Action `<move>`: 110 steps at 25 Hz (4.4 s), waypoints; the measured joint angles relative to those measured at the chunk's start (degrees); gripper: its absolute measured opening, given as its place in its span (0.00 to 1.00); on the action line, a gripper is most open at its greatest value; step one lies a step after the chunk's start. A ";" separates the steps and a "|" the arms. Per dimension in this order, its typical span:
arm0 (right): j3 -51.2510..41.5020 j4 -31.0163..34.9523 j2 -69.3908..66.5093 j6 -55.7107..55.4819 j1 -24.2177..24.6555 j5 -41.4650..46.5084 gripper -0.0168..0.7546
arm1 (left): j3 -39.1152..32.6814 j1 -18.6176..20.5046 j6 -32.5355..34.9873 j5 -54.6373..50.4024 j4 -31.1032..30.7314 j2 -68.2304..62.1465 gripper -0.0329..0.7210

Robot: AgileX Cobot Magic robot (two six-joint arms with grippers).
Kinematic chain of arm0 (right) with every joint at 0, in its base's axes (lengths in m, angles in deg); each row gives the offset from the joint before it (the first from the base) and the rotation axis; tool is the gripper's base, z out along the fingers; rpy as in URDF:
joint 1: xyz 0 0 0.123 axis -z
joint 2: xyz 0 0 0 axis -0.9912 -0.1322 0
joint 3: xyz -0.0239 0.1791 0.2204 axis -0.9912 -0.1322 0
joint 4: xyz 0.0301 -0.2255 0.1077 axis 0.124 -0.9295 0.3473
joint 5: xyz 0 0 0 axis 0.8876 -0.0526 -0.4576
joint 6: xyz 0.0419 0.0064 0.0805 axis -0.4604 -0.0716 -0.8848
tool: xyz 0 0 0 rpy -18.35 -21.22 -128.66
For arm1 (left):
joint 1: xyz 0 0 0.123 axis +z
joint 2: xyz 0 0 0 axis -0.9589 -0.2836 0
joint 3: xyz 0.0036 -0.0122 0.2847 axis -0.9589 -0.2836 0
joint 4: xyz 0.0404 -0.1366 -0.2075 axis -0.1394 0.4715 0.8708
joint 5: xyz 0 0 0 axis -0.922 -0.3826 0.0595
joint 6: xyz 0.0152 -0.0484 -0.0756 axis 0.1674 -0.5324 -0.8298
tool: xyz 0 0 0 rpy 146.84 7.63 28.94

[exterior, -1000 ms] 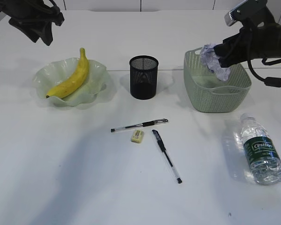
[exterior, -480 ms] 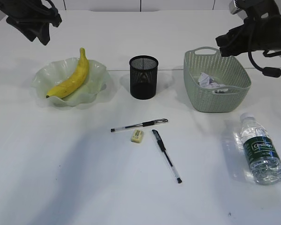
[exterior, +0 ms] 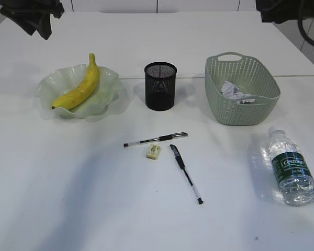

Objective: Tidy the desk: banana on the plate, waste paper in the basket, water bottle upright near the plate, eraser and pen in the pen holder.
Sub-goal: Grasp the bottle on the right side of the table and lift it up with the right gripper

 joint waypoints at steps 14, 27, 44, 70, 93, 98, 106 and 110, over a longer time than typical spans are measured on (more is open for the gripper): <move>-13.95 -0.46 17.23 -2.74 0.00 -1.18 0.45 | 0.00 0.00 0.00 -0.27 -0.23 12.96 0.37; -26.52 0.86 25.54 -2.74 0.00 -14.69 0.45 | 0.24 0.00 0.00 -0.67 -1.89 23.05 0.37; -31.61 1.38 27.20 -17.14 0.00 -19.57 0.45 | 0.24 0.00 0.00 -1.14 -1.74 26.80 0.37; -36.79 1.47 28.19 -24.06 0.00 -17.51 0.45 | 0.24 0.00 0.00 -1.14 1.02 28.98 0.37; -36.55 1.47 15.39 -22.59 0.00 -14.80 0.47 | 0.24 0.00 0.00 -1.14 3.38 28.98 0.37; -36.55 1.47 15.39 -25.40 0.00 -14.80 0.57 | 0.24 0.00 0.00 -1.14 4.18 28.98 0.37; -36.55 1.32 15.39 -28.53 0.00 -12.68 0.60 | 0.24 0.00 0.00 -1.14 4.82 28.98 0.37; -36.55 -3.89 15.39 -30.89 0.00 -4.22 0.60 | -0.95 0.00 0.00 -1.14 4.82 28.98 0.37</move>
